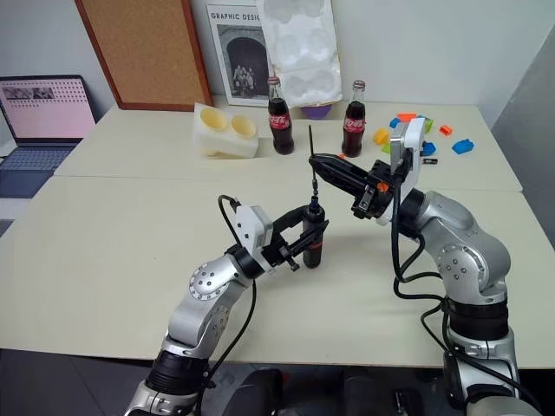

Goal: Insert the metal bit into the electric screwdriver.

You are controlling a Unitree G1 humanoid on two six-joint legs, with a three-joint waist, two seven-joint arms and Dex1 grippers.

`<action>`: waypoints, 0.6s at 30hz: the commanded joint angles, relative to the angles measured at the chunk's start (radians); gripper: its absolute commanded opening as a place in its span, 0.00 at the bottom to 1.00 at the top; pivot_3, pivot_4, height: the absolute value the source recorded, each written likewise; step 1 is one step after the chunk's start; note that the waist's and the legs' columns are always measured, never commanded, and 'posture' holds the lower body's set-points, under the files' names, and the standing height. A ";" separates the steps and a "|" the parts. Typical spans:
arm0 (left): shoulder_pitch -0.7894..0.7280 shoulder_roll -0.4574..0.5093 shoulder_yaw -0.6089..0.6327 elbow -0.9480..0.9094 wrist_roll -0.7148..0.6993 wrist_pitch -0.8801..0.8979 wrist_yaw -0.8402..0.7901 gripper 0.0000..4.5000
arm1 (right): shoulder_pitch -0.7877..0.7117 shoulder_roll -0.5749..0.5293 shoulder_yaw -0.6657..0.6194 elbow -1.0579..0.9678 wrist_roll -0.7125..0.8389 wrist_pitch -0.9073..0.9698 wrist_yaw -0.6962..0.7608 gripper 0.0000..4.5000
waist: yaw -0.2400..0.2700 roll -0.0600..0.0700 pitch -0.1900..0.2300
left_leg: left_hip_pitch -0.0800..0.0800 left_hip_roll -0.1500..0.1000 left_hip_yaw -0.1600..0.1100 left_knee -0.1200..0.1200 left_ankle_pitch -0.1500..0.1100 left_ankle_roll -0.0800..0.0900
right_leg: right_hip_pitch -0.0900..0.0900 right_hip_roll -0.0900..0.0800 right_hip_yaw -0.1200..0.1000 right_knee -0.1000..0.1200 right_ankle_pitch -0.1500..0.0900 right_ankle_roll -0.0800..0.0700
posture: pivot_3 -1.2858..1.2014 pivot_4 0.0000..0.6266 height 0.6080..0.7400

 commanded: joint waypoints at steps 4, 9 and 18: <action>-0.007 -0.001 -0.002 -0.014 0.003 -0.022 0.001 0.37 | -0.001 -0.004 0.002 -0.025 0.008 -0.016 0.014 0.00 | 0.000 0.000 0.000 | 0.000 0.000 0.000 0.000 0.000 0.000 | 0.000 0.000 0.000 0.000 0.000 0.000 | 0.52 0.24 1.00; -0.009 0.001 -0.002 -0.011 0.004 -0.023 -0.001 0.37 | 0.012 -0.008 0.003 -0.037 0.020 -0.004 0.018 0.00 | 0.000 0.000 0.000 | 0.000 0.000 0.000 0.000 0.000 0.000 | 0.000 0.000 0.000 0.000 0.000 0.000 | 0.52 0.24 1.00; -0.014 -0.003 -0.003 -0.003 0.003 -0.027 -0.002 0.37 | 0.031 -0.017 0.014 -0.067 0.034 0.015 0.024 0.00 | 0.000 0.000 0.000 | 0.000 0.000 0.000 0.000 0.000 0.000 | 0.000 0.000 0.000 0.000 0.000 0.000 | 0.52 0.24 1.00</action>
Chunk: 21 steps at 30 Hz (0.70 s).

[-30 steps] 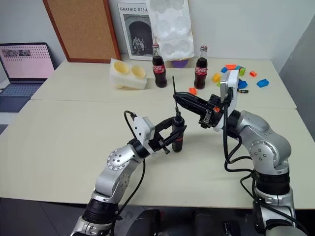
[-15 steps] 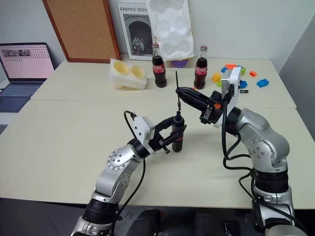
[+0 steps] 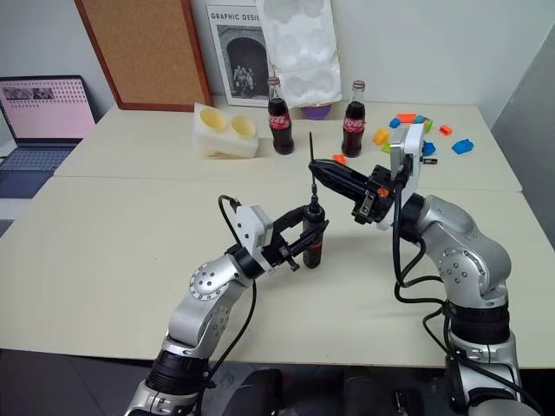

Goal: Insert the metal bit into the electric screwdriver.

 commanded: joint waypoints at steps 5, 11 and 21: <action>-0.016 -0.003 -0.003 -0.004 0.004 -0.028 -0.006 0.37 | 0.020 -0.023 0.031 -0.054 0.010 0.025 0.011 0.00 | 0.000 0.000 0.000 | 0.000 0.000 0.000 0.000 0.000 0.000 | 0.000 0.000 0.000 0.000 0.000 0.000 | 0.52 0.24 1.00; -0.013 -0.003 -0.006 -0.004 0.011 -0.041 -0.014 0.37 | 0.016 -0.045 0.046 -0.051 0.002 0.081 -0.031 0.00 | 0.000 0.000 0.000 | 0.000 0.000 0.000 0.000 0.000 0.000 | 0.000 0.000 0.000 0.000 0.000 0.000 | 0.52 0.24 1.00; -0.022 -0.013 0.006 0.002 0.012 -0.041 -0.006 0.37 | 0.042 -0.069 0.044 -0.060 0.009 0.094 -0.034 0.00 | 0.000 0.000 0.000 | 0.000 0.000 0.000 0.000 0.000 0.000 | 0.000 0.000 0.000 0.000 0.000 0.000 | 0.52 0.24 1.00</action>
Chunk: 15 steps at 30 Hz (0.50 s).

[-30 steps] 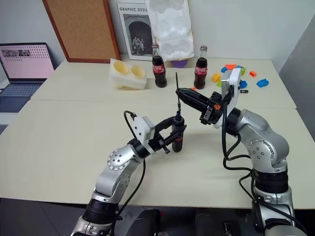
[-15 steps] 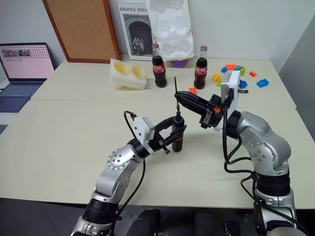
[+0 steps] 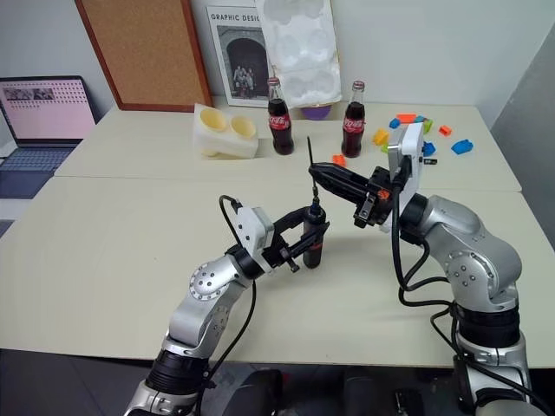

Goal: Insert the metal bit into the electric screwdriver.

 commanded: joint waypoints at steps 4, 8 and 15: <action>-0.020 -0.008 0.013 -0.007 -0.004 -0.026 0.013 0.37 | 0.048 -0.020 0.023 -0.008 0.005 0.042 -0.001 0.00 | 0.000 0.000 0.000 | 0.000 0.000 0.000 0.000 0.000 0.000 | 0.001 0.000 0.000 0.000 0.000 0.000 | 0.52 0.24 1.00; -0.013 -0.001 0.018 -0.016 -0.010 -0.022 0.007 0.37 | 0.050 -0.017 0.022 -0.011 0.019 0.053 -0.006 0.00 | 0.000 0.000 0.000 | 0.001 0.000 0.000 0.000 0.000 0.000 | 0.001 0.000 0.000 0.000 0.000 0.000 | 0.52 0.24 1.00; -0.005 0.012 0.009 -0.027 -0.009 -0.031 -0.003 0.37 | 0.049 -0.027 0.040 -0.016 0.028 0.075 -0.011 0.00 | 0.000 0.000 0.000 | 0.001 0.000 0.000 0.000 0.000 0.000 | 0.001 0.000 0.000 0.000 0.000 0.000 | 0.52 0.24 1.00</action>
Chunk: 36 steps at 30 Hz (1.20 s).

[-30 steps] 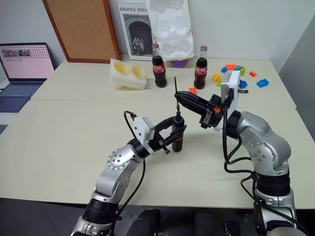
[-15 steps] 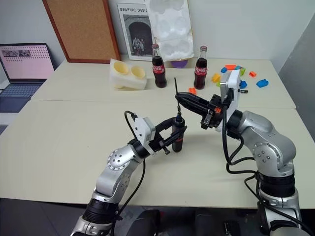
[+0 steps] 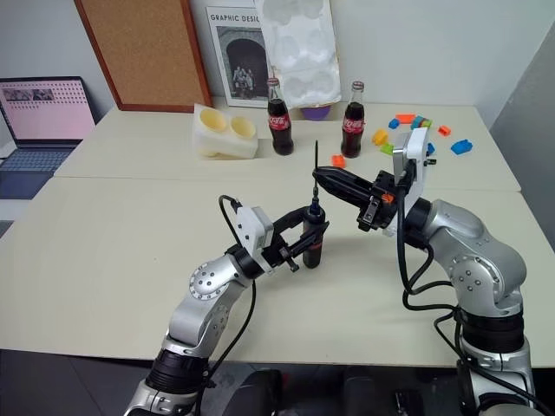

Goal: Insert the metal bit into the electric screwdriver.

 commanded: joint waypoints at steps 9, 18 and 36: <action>0.000 0.004 -0.001 -0.031 -0.001 -0.039 -0.003 0.37 | -0.019 -0.061 0.086 -0.005 0.014 0.128 0.012 0.00 | 0.000 0.000 0.000 | 0.000 0.000 0.000 0.000 0.000 0.000 | 0.000 0.000 0.000 0.000 0.000 0.000 | 0.52 0.24 1.00; -0.001 0.003 0.000 -0.029 0.004 -0.045 -0.006 0.37 | -0.117 -0.175 0.159 0.085 -0.005 0.166 0.175 0.00 | 0.000 0.000 0.000 | 0.000 0.000 0.000 -0.001 0.000 0.000 | 0.000 0.000 0.000 -0.001 0.000 -0.001 | 0.52 0.24 1.00; -0.007 0.048 0.028 -0.027 -0.014 -0.052 -0.033 0.37 | -0.256 -0.248 0.187 0.280 -0.049 0.147 0.421 0.00 | -0.001 0.000 0.000 | 0.000 0.000 0.000 -0.002 0.000 0.000 | 0.000 0.000 -0.001 -0.002 -0.001 -0.001 | 0.52 0.24 1.00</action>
